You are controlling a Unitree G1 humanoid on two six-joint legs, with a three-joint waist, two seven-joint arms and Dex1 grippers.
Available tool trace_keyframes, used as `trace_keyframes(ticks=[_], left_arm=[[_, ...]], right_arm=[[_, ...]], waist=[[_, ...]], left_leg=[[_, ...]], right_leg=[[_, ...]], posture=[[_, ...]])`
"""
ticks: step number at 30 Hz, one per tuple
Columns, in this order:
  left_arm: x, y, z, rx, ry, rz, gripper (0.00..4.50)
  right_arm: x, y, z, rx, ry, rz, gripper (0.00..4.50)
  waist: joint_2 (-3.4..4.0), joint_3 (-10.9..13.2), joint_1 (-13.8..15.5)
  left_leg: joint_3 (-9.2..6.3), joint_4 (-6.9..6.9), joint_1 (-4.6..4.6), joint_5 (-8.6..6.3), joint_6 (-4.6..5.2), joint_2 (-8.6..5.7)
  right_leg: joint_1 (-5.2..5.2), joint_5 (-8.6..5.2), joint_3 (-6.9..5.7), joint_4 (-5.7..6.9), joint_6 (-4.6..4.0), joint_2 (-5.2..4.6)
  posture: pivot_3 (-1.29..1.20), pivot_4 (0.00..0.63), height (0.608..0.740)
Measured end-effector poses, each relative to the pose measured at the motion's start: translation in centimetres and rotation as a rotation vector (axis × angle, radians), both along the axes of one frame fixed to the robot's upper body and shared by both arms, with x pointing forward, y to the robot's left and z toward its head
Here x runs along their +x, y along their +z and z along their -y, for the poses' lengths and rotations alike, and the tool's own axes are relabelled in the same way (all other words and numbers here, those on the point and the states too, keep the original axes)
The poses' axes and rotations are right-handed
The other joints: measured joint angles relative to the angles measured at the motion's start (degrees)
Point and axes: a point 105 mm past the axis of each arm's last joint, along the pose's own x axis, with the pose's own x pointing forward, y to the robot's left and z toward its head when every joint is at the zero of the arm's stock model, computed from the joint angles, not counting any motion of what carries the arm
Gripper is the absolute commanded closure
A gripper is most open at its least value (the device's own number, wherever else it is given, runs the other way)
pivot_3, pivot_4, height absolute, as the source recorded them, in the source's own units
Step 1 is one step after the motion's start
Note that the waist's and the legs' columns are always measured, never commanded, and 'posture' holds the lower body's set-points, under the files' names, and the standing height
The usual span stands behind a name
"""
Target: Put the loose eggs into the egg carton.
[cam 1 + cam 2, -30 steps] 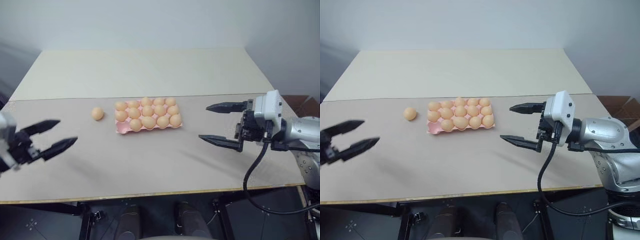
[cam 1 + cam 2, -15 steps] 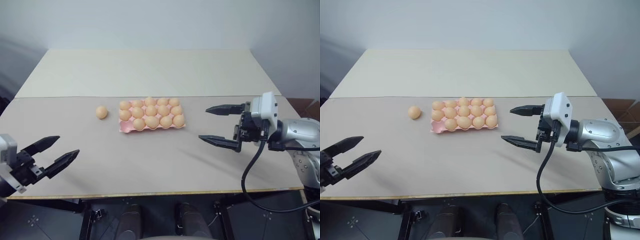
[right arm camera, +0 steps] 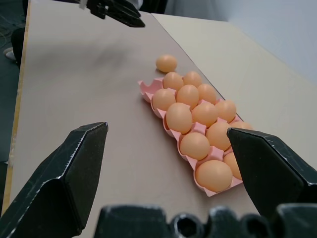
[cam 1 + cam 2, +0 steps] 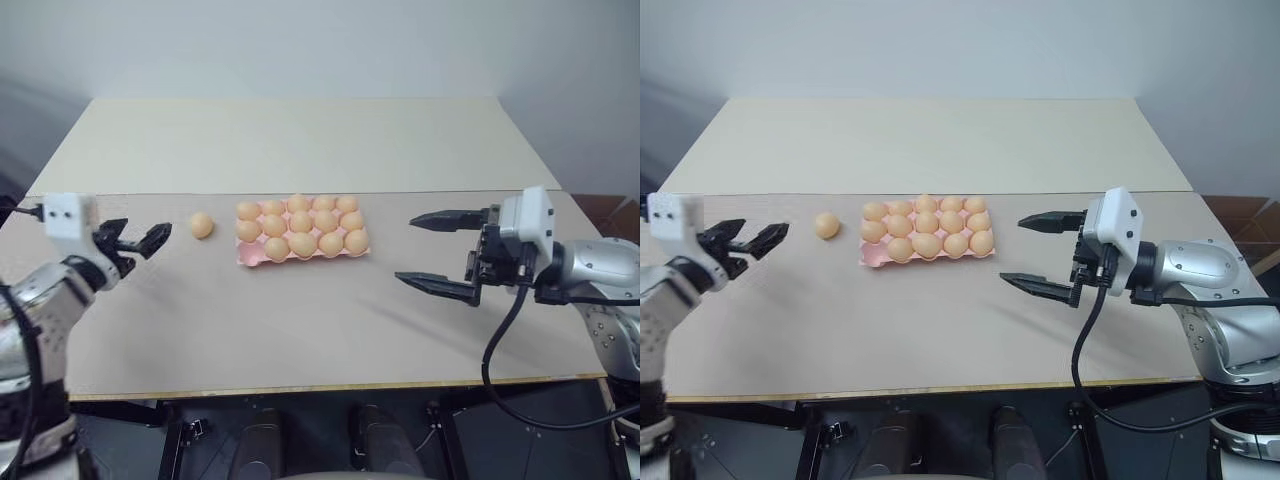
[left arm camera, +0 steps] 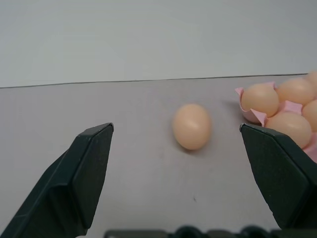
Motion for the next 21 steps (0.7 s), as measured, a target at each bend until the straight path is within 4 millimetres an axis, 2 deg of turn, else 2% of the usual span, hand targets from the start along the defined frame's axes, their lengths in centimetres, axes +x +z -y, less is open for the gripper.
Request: trace_keyframes(ticks=[3,6,9,16,21], left_arm=[[1.8,-0.6,0.5,0.013,-0.008,-0.007,0.05],[3.1,-2.0,1.3,0.047,-0.061,-0.040,0.05],[4.0,-2.9,1.7,0.050,-0.096,-0.046,0.05],[6.2,-2.7,3.1,0.019,-0.161,-0.010,0.05],[7.2,-4.3,4.4,0.012,-0.194,-0.058,0.05]], right_arm=[[-0.2,0.0,-0.2,-0.003,0.007,0.006,0.00],[-0.6,0.1,-0.5,-0.009,0.020,0.004,0.00],[-0.9,0.2,-0.7,-0.005,0.022,0.004,0.00],[-1.1,0.2,-0.9,-0.003,0.014,0.002,0.00],[-1.0,0.2,-0.9,-0.003,0.006,-0.003,0.00]], waist=[[0.00,0.0,0.0],[0.00,0.0,-0.1],[-0.01,0.0,0.0],[-0.02,0.0,0.1],[-0.03,0.0,0.0]], left_leg=[[0.00,0.00,-0.01,0.00,0.00,0.00],[0.01,0.00,-0.03,0.00,0.00,0.00],[0.00,0.00,-0.06,0.00,0.00,-0.01],[-0.01,0.03,-0.09,0.00,0.00,-0.04],[-0.02,0.05,-0.17,0.00,0.01,-0.05]], right_leg=[[0.00,0.00,-0.01,0.00,0.00,0.00],[-0.01,0.01,0.00,-0.02,0.00,-0.01],[-0.02,0.01,-0.02,-0.02,0.00,-0.02],[0.00,0.02,-0.05,-0.02,0.03,-0.06],[-0.02,0.04,-0.05,-0.04,0.06,-0.06]], posture=[[0.00,0.150,0.740],[0.00,0.150,0.740],[0.00,0.150,0.740],[0.00,0.150,0.740],[0.00,0.150,0.740]])
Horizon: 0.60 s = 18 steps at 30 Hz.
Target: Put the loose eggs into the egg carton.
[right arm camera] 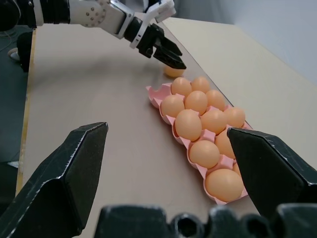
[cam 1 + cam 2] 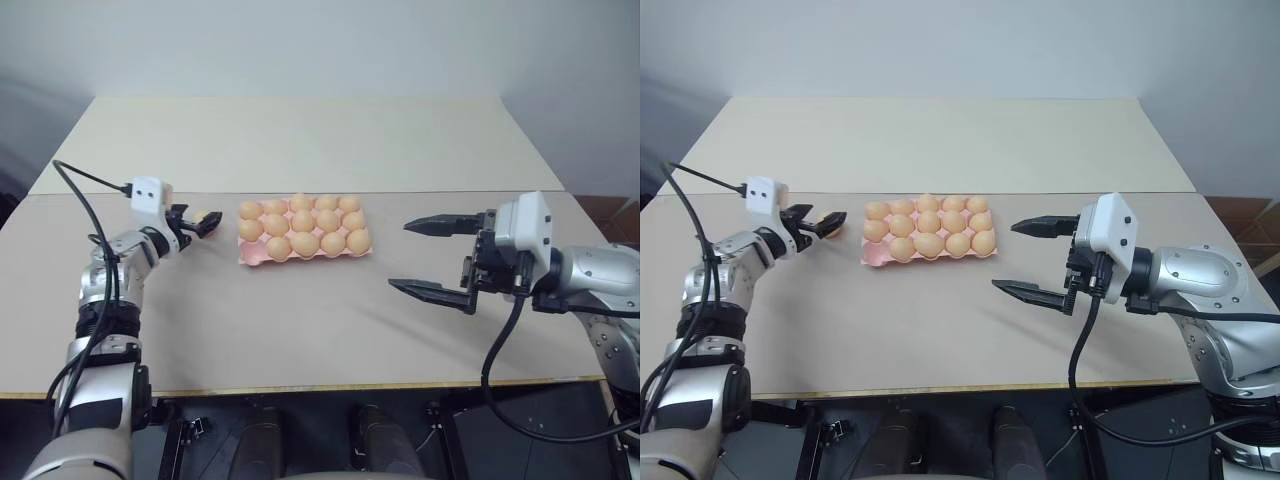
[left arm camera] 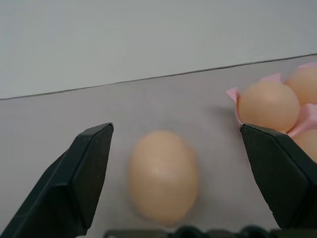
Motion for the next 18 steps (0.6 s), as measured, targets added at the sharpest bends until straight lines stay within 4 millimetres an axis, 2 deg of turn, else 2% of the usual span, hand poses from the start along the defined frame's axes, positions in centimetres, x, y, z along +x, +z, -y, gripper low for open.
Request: trace_keyframes(ticks=[4,7,13,14,18], left_arm=[[0.6,-1.1,0.1,0.028,0.012,-0.044,0.05],[0.9,-1.7,0.1,0.042,0.021,-0.074,0.65],[1.1,-1.5,0.1,0.058,0.021,-0.072,2.49],[1.1,-1.5,0.1,0.057,0.019,-0.072,2.68],[0.8,-0.6,-0.4,0.053,0.008,-0.042,2.71]], right_arm=[[-0.1,0.0,0.0,-0.002,0.001,0.002,0.00],[-0.1,0.1,0.0,-0.002,-0.001,0.002,0.00],[0.1,0.2,0.0,0.003,-0.017,0.008,0.00],[0.1,0.2,0.0,0.004,-0.018,0.008,0.00],[0.0,0.2,0.0,0.005,-0.024,0.013,0.00]], waist=[[-0.01,0.0,0.0],[-0.01,0.0,0.0],[-0.01,0.0,0.0],[-0.01,0.0,0.0],[-0.01,0.0,-0.1]], left_leg=[[-0.02,0.02,0.01,0.00,0.00,0.00],[-0.03,0.06,-0.02,0.00,0.00,0.00],[-0.07,0.19,-0.10,0.00,0.00,0.00],[-0.07,0.21,-0.11,0.00,0.01,0.01],[-0.08,0.22,-0.13,-0.01,0.00,0.03]], right_leg=[[0.00,0.00,-0.01,0.03,0.01,0.02],[0.00,0.00,-0.03,0.02,0.02,0.01],[0.00,0.02,-0.07,0.03,0.06,-0.01],[0.00,0.03,-0.07,0.03,0.06,-0.01],[-0.03,0.03,-0.07,0.04,0.06,0.00]], posture=[[0.00,0.150,0.740],[0.00,0.150,0.740],[0.00,0.150,0.740],[0.00,0.150,0.740],[0.00,0.150,0.740]])
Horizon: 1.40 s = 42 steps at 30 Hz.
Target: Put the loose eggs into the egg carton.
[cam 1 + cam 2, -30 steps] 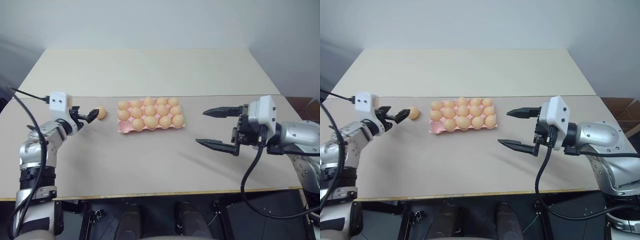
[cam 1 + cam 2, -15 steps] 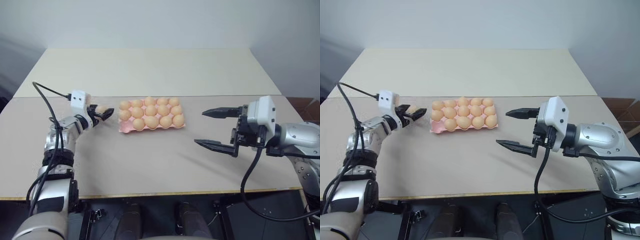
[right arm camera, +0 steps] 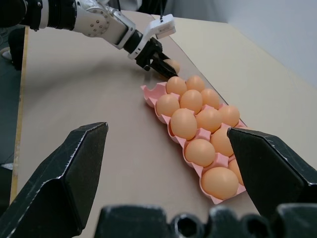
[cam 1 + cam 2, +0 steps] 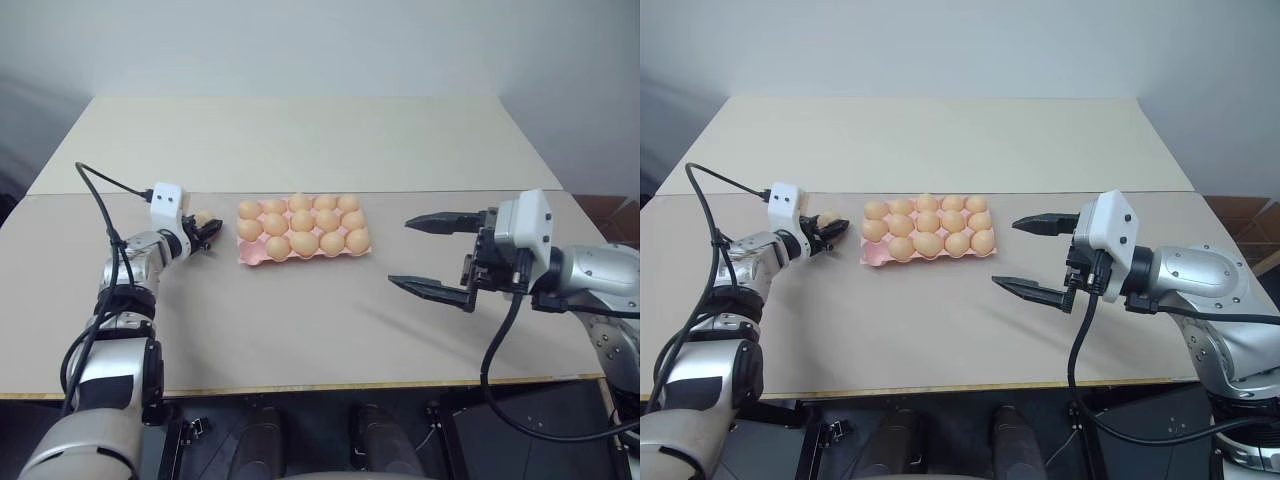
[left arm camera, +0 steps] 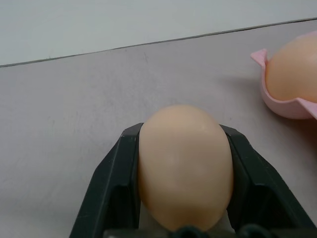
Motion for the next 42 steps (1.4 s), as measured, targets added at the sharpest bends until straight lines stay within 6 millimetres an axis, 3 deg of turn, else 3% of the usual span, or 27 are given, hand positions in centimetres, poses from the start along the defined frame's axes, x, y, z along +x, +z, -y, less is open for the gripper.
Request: trace_keyframes(ticks=[4,7,11,15,19,23,24,28,33,36,42], left_arm=[[-1.8,3.9,0.4,-0.015,-0.139,0.109,2.71],[-4.6,6.4,3.0,0.009,-0.367,0.172,2.71],[-7.0,5.5,6.2,0.031,-0.572,0.124,2.71],[-7.0,3.1,8.0,0.054,-0.620,0.055,2.71],[-6.4,1.8,8.2,0.078,-0.579,0.015,1.41],[-6.0,3.0,8.3,0.073,-0.577,0.048,0.14],[-6.0,3.3,8.2,0.071,-0.579,0.057,0.02],[-6.2,4.9,7.7,0.053,-0.575,0.106,0.02],[-8.4,9.6,4.8,0.056,-0.546,0.234,0.02],[-11.1,9.6,2.0,0.051,-0.506,0.175,0.02],[-16.5,9.1,-1.4,0.038,-0.395,0.140,0.02]], right_arm=[[-0.1,0.0,0.2,0.004,-0.017,0.003,0.00],[-0.1,0.0,0.4,0.007,-0.026,0.005,0.00],[-0.1,0.0,0.3,0.017,-0.026,0.006,0.00],[-0.1,0.0,0.2,0.030,-0.032,0.008,0.00],[-0.1,0.0,0.1,0.031,-0.035,0.012,0.00],[-0.4,0.1,-0.1,0.030,-0.030,0.022,0.00],[-0.4,0.2,-0.1,0.032,-0.029,0.023,0.00],[-0.5,0.3,-0.2,0.048,-0.029,0.010,0.00],[-0.3,0.3,0.0,0.050,-0.034,0.004,0.00],[0.1,-0.1,0.5,0.048,-0.050,-0.015,0.00],[0.5,-0.3,0.9,0.045,-0.057,-0.018,0.00]], waist=[[0.00,0.0,-0.2],[0.01,0.0,-0.2],[0.01,0.0,0.2],[0.01,0.0,0.2],[0.00,0.0,0.1],[0.00,0.0,0.1],[0.01,0.0,0.1],[0.00,0.0,0.0],[0.01,0.0,-0.5],[0.02,0.0,-1.1],[0.04,0.0,-1.2]], left_leg=[[0.00,0.00,-0.03,0.00,0.00,0.01],[0.02,0.00,0.02,-0.01,-0.01,0.00],[0.00,0.08,0.09,0.00,0.00,0.01],[0.00,0.09,0.04,0.00,0.00,0.00],[-0.01,0.09,-0.01,-0.03,0.04,0.00],[-0.03,0.10,0.01,-0.03,0.05,0.00],[-0.02,0.10,0.03,-0.03,0.04,0.00],[-0.03,0.09,0.00,-0.03,0.04,0.02],[0.00,0.06,0.03,-0.03,0.04,0.04],[0.01,0.03,0.07,-0.03,0.05,0.06],[0.02,0.03,0.08,-0.04,0.04,0.10]], right_leg=[[-0.04,0.02,0.02,0.02,-0.03,-0.01],[-0.01,0.03,0.04,0.02,-0.07,-0.04],[0.06,-0.04,0.01,0.06,-0.04,-0.02],[0.05,-0.02,0.03,0.03,-0.02,0.00],[0.00,-0.02,0.04,0.02,0.00,0.02],[0.02,-0.02,0.03,0.03,0.00,0.01],[0.02,-0.02,0.04,0.03,0.00,0.01],[0.00,-0.02,0.04,0.03,0.00,0.02],[-0.01,-0.02,0.07,0.02,0.00,0.02],[-0.01,-0.04,0.07,0.02,0.00,-0.01],[-0.05,-0.24,0.05,0.01,-0.35,-0.04]], posture=[[0.00,0.150,0.740],[0.00,0.150,0.740],[0.00,0.150,0.740],[0.00,0.150,0.740],[0.00,0.150,0.740],[0.00,0.150,0.740],[0.00,0.150,0.740],[0.00,0.150,0.740],[0.00,0.150,0.740],[0.00,0.150,0.740],[0.00,0.150,0.740]])
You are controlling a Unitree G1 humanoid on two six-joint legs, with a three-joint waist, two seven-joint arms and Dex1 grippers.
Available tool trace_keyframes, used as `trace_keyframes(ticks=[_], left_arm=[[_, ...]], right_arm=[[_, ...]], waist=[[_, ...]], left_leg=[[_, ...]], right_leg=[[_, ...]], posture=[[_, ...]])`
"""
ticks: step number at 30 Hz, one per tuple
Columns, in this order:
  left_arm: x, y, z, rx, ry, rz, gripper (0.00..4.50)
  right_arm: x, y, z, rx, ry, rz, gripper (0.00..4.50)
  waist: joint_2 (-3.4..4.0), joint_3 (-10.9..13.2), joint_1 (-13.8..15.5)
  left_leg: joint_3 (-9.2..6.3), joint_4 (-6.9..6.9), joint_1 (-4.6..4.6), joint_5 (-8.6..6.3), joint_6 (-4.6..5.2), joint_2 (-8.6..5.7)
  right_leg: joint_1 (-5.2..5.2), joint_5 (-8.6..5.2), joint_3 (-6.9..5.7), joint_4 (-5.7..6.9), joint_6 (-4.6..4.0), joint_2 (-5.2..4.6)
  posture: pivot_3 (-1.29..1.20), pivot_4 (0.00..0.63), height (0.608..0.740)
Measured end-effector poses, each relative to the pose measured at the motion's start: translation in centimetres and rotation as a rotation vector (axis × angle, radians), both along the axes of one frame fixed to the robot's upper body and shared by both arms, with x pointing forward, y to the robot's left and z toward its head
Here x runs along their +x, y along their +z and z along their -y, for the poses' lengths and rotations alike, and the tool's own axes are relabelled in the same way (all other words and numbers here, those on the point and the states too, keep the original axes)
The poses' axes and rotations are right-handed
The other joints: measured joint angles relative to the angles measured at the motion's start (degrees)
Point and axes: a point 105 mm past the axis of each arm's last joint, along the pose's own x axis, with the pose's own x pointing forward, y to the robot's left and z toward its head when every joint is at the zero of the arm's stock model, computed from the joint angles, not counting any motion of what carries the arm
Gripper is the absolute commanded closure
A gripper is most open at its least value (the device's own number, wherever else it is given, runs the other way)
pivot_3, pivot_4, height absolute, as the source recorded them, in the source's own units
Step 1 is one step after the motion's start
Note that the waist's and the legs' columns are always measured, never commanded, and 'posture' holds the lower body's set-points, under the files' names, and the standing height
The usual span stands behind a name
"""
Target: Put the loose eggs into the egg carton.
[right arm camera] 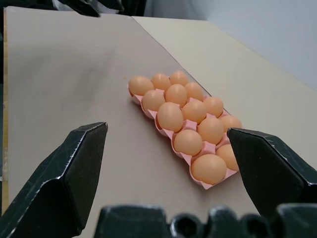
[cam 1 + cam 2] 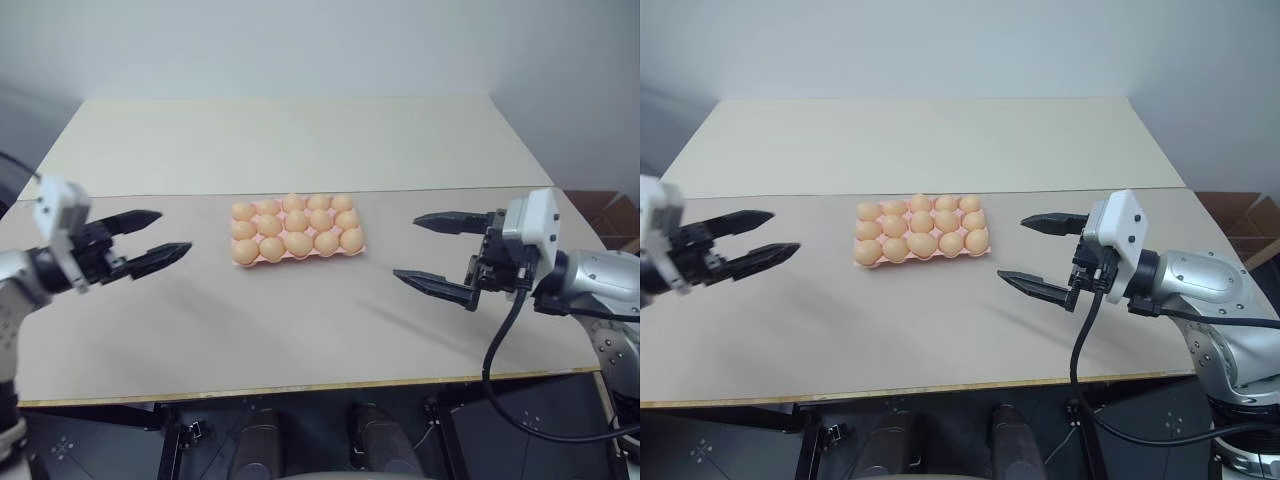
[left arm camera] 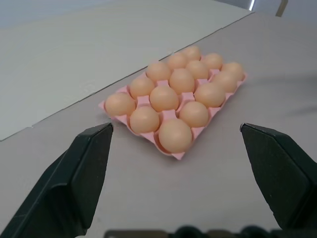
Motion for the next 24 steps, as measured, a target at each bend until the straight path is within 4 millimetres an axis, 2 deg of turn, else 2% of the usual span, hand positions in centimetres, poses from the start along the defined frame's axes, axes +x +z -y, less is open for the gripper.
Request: trace_keyframes(ticks=[4,9,15,24], left_arm=[[-2.9,-1.4,-1.4,-0.031,0.122,-0.014,0.02],[-5.1,-2.2,-0.3,-0.085,0.182,-0.012,0.02],[-5.8,-1.4,0.8,-0.119,0.206,0.027,0.02],[-5.8,-1.2,0.8,-0.105,0.225,0.023,0.02]], right_arm=[[0.2,-0.6,0.5,-0.004,-0.011,-0.021,0.00],[0.6,-1.0,0.9,-0.004,-0.022,-0.047,0.00],[1.1,-1.3,1.1,-0.004,-0.034,-0.059,0.00],[1.6,-1.5,1.0,-0.016,-0.020,-0.056,0.00]], waist=[[0.00,0.0,0.2],[-0.01,0.0,0.8],[-0.01,0.0,1.0],[0.00,0.0,1.1]], left_leg=[[0.01,-0.02,0.01,-0.01,-0.01,-0.02],[0.01,0.01,0.04,-0.01,-0.02,-0.03],[0.02,0.01,0.04,-0.01,-0.02,-0.03],[0.03,0.01,0.03,-0.01,-0.02,-0.03]], right_leg=[[0.03,-0.01,0.00,-0.04,-0.01,-0.05],[0.06,-0.02,0.01,-0.04,-0.02,-0.05],[0.04,-0.02,0.03,-0.03,-0.04,0.00],[0.02,-0.03,0.04,-0.04,-0.05,0.00]], posture=[[0.00,0.150,0.740],[0.00,0.150,0.740],[0.00,0.150,0.740],[0.00,0.150,0.740]])
